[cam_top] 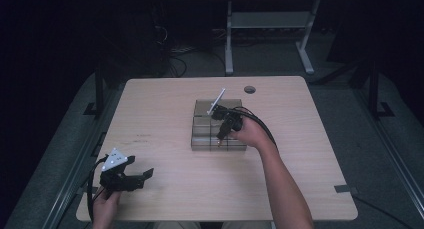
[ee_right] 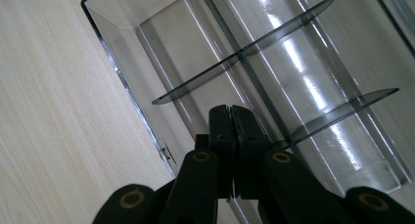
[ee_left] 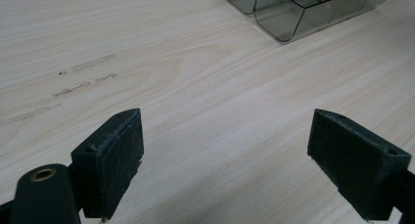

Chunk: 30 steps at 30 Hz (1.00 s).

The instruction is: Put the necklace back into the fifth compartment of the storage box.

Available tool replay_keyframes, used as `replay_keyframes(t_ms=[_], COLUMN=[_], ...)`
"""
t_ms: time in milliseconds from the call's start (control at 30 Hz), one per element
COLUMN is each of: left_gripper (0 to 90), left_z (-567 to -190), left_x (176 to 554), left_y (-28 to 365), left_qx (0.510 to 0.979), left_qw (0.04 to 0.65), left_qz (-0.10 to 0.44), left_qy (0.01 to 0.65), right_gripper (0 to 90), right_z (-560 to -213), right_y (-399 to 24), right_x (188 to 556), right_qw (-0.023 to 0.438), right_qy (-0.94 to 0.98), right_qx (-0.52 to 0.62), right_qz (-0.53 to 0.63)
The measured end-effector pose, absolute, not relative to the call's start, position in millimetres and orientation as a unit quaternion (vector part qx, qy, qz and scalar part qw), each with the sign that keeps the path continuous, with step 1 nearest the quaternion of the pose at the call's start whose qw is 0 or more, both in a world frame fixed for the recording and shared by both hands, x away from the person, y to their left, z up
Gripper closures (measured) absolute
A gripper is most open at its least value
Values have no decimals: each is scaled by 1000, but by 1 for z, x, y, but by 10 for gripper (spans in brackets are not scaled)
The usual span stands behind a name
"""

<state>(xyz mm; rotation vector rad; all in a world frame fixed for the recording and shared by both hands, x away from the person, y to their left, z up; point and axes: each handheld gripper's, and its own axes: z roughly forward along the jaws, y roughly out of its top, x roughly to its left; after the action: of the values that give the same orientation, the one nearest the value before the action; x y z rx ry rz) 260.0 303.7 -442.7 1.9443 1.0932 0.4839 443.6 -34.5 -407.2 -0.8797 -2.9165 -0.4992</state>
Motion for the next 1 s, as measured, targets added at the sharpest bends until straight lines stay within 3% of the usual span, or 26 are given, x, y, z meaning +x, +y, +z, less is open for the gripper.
replay_keyframes(t_ms=[833, 1000], left_gripper=[131, 131], left_z=[-443, -443], left_x=[261, 262], left_y=[302, 302], left_qx=[774, 775], left_qw=[415, 413], left_qz=[193, 193], left_qy=[438, 438], right_gripper=[874, 824], right_z=[-421, -420], right_y=[-34, -37], right_x=[448, 449], right_qw=[42, 46], right_qy=[-942, -938], right_qx=[-290, -294], right_qz=[-164, -180])
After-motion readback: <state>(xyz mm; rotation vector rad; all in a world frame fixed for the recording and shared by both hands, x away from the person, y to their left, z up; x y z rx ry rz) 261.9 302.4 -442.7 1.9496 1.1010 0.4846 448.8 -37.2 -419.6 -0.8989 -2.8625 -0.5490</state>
